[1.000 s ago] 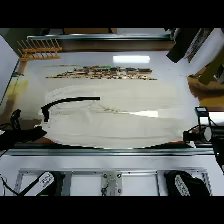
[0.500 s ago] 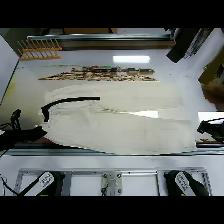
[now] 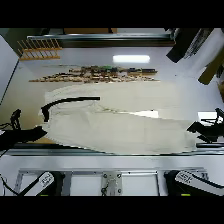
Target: Fold the clothes and pants, and hang the long-sleeved shirts on hangers.
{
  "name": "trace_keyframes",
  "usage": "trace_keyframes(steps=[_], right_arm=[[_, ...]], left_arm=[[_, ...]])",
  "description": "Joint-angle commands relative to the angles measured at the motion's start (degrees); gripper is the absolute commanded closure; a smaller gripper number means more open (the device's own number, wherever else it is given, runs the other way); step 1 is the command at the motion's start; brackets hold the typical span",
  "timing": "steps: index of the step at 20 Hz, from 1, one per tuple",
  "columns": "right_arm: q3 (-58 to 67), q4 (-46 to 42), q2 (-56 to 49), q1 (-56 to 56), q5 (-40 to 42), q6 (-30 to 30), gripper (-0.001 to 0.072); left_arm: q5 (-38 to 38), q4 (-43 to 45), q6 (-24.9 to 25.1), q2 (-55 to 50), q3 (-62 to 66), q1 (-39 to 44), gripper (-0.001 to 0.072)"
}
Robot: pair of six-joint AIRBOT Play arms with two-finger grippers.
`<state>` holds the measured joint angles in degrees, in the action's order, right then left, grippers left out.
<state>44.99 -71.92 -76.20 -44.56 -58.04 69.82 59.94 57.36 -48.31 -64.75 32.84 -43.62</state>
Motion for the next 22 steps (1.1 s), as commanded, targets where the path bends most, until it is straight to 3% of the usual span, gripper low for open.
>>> trace_keyframes(steps=[1, 4, 5, 6, 9, 11, 13, 14, 18, 22], right_arm=[[0.66, 3.82, -3.61, 0.28, 1.01, -4.02, 0.0126], [1.09, 3.82, -3.74, 2.01, 3.8, -5.6, 0.0333], [1.88, 3.82, -3.74, 2.75, 4.74, -5.6, 0.0508], [2.89, 3.82, -3.72, 3.48, 5.68, -5.57, 0.063], [6.64, 3.61, -3.74, 5.79, 7.8, -5.35, 0.0696], [7.82, 3.67, -3.74, 6.25, 8.31, -5.31, 0.0658], [8.44, 3.63, -3.74, 6.19, 8.28, -4.52, 0.0222], [8.85, 3.63, -3.72, 6.19, 8.11, -3.69, 0.0121], [9.62, 3.58, -1.66, 5.99, 6.78, 1.88, 0.0126], [5.64, -1.33, 7.15, 2.08, -0.11, 5.22, 0.0125]], left_arm=[[-0.02, -0.02, 0.09, 0.04, -0.02, -0.07, 0.069], [0.0, -0.02, 0.09, 0.04, -0.02, -0.04, 0.069], [0.02, -0.02, 0.09, 0.04, -0.02, -0.07, 0.069], [0.02, -0.02, 0.09, 0.04, -0.04, -0.07, 0.069], [0.09, -0.04, 0.07, 0.04, -0.04, -0.07, 0.069], [0.09, -0.04, 0.07, 0.04, -0.04, -0.07, 0.069], [0.04, -0.07, 0.07, 0.04, -0.04, -0.04, 0.069], [0.07, -0.09, 0.09, 0.04, -0.04, -0.07, 0.069], [1.44, -0.09, 0.07, 0.04, -0.04, -0.07, 0.069], [1.97, -0.09, 0.07, 0.04, -0.04, -0.07, 0.069]])
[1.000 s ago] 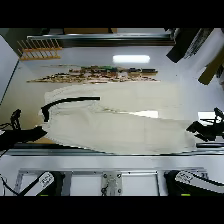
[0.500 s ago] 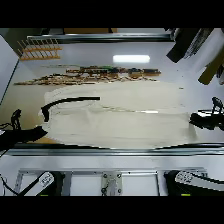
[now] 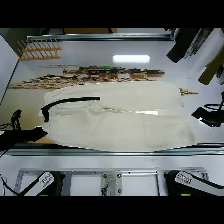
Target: Fold the clothes and pants, and hang the long-sleeved shirts on hangers.
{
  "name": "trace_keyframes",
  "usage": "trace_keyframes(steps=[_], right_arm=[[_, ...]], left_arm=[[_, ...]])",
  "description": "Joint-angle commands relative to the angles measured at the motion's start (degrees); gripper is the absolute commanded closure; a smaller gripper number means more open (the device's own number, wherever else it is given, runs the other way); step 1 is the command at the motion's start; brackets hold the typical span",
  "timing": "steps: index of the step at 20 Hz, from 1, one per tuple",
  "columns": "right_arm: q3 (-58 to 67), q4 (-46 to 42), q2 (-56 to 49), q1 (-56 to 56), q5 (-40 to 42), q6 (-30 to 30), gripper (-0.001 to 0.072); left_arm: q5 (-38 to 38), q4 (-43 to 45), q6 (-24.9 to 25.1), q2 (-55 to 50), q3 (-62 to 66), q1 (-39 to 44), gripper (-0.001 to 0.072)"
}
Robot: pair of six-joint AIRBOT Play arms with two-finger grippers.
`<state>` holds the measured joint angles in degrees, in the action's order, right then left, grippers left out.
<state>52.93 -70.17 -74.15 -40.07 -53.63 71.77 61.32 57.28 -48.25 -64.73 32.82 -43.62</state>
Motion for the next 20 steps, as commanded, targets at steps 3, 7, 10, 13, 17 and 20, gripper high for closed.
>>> trace_keyframes(steps=[3, 7, 10, 13, 17, 20], right_arm=[[-10.08, -3.48, 11.67, -10.58, -9.33, 8.94, 0.0124], [-20.06, 1.75, 15.47, -17.33, -9.27, 10.99, 0.0123], [-24.39, 2.54, 15.43, -16.59, -6.99, 10.99, 0.0124], [-26.73, 4.09, 15.43, -14.86, -4.24, 10.54, 0.0124], [-27.34, 4.04, 15.41, -10.51, -1.05, 10.6, 0.0124], [-27.34, 4.31, 14.97, -7.93, 0.04, 10.8, 0.0125]], left_arm=[[0.55, -0.35, 0.0, 0.02, -0.02, -0.07, 0.069], [0.55, -0.37, 0.0, 0.02, -0.02, -0.07, 0.069], [0.59, -0.37, 0.0, 0.02, -0.02, -0.04, 0.069], [0.55, -0.39, 0.0, 0.02, -0.02, -0.07, 0.069], [0.61, -0.39, 0.0, 0.02, -0.02, -0.07, 0.069], [0.61, -0.39, 0.0, 0.02, -0.02, -0.04, 0.069]])
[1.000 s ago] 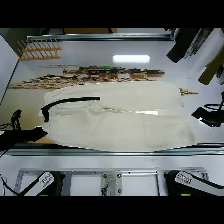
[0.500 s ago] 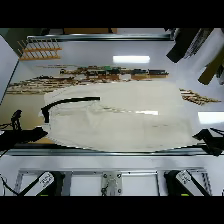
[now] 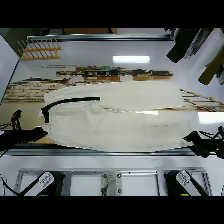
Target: Fold the clothes and pants, and hang the long-sleeved shirts on hangers.
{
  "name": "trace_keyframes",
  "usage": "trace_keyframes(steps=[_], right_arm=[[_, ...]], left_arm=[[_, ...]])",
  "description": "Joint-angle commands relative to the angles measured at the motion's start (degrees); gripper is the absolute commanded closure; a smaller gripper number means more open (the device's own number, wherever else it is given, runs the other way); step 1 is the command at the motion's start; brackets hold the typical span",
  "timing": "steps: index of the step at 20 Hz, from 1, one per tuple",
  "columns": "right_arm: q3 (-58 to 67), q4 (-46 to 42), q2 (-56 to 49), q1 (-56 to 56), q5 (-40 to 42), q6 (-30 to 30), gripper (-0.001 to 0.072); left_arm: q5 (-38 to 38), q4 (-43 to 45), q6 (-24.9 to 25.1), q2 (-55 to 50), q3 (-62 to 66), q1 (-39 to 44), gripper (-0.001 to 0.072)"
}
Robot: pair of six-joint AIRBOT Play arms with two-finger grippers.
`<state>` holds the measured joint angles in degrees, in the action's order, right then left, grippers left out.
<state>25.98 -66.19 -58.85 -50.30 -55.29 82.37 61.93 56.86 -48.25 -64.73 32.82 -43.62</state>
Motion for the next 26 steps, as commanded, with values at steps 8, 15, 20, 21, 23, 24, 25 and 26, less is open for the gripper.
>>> trace_keyframes(steps=[8, 15, 20, 21, 23, 24, 25, 26], right_arm=[[-0.35, 0.46, -3.76, 7.67, 1.77, -0.72, 0.0446], [8.79, -4.61, -2.95, 7.67, -3.91, -3.06, 0.07], [24.65, -5.84, -3.26, 8.46, -11.3, -1.86, 0.0701], [27.63, -5.81, -3.72, 9.35, -11.43, -0.5, 0.0701], [32.87, -5.84, -5.62, 12.28, -11.43, 0.92, 0.0701], [35.21, -5.86, -7.08, 13.97, -11.45, 1.38, 0.0701], [37.7, -6.27, -8.96, 15.8, -11.43, 2.27, 0.0701], [40.28, -7.23, -11.17, 17.64, -11.43, 3.74, 0.0701]], left_arm=[[0.02, 0.02, -0.02, 0.02, -0.02, -0.07, 0.069], [4.96, 0.11, -4.2, 0.02, 5.62, -0.04, 0.0691], [12.13, 0.02, -13.31, 0.02, 17.27, -0.02, 0.0691], [13.14, 0.11, -14.91, 0.02, 19.52, 0.63, 0.0691], [14.62, 0.28, -17.22, 0.0, 24.22, 3.67, 0.0691], [14.53, 0.74, -18.62, 0.02, 26.18, 5.77, 0.0691], [13.9, 1.75, -20.59, -0.07, 28.02, 7.82, 0.0691], [12.92, 4.22, -23.63, -0.55, 30.23, 10.08, 0.0691]])
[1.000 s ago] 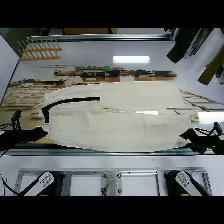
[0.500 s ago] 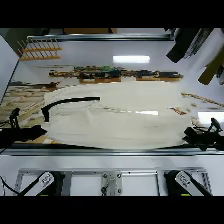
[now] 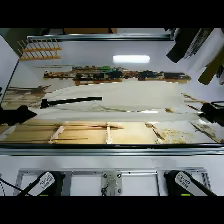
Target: Fold the clothes and pants, and hang the long-sleeved shirts on hangers.
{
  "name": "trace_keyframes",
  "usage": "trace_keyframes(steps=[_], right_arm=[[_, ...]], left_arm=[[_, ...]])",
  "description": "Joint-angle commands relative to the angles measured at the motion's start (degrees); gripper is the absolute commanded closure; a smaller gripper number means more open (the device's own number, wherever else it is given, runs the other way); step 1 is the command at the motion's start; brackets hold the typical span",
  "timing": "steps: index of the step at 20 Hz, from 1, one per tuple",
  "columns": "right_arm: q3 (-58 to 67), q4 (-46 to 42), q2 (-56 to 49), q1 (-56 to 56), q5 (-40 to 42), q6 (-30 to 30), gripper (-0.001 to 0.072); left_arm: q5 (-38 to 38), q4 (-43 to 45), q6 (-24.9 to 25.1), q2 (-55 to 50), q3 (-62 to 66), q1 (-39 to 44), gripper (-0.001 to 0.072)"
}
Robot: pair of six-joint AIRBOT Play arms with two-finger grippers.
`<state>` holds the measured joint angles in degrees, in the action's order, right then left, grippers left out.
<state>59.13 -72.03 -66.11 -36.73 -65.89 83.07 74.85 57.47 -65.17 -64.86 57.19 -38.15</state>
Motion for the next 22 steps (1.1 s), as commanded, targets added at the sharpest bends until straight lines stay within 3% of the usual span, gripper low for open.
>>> trace_keyframes(steps=[1, 5, 13, 16, 18, 22], right_arm=[[9.62, -2.47, -6.19, 5.57, -0.83, 4.52, 0.0702], [20.37, -3.3, -16.92, 10.67, -2.08, 7.67, 0.0701], [37.7, -3.69, -33.11, 17.2, -3.72, 11.32, 0.0701], [37.75, -3.91, -31.93, 17.51, -3.02, 10.34, 0.0701], [37.53, -5.01, -29.77, 17.22, -5.05, 5.97, 0.07], [27.28, -14.53, -20.13, 16.79, -4.26, 2.45, 0.07]], left_arm=[[-0.5, 6.45, -9.75, -1.42, 8.04, 6.45, 0.0691], [1.84, 10.49, -14.82, -10.08, 17.77, 11.78, 0.0691], [6.16, 10.27, -18.4, -28.46, 35.69, 15.54, 0.0691], [7.23, 10.49, -18.38, -29.88, 38.95, 15.87, 0.0691], [6.78, 10.6, -18.18, -27.76, 38.05, 15.74, 0.0691], [0.07, 10.56, -15.8, -16.52, 23.06, 14.34, 0.0692]])
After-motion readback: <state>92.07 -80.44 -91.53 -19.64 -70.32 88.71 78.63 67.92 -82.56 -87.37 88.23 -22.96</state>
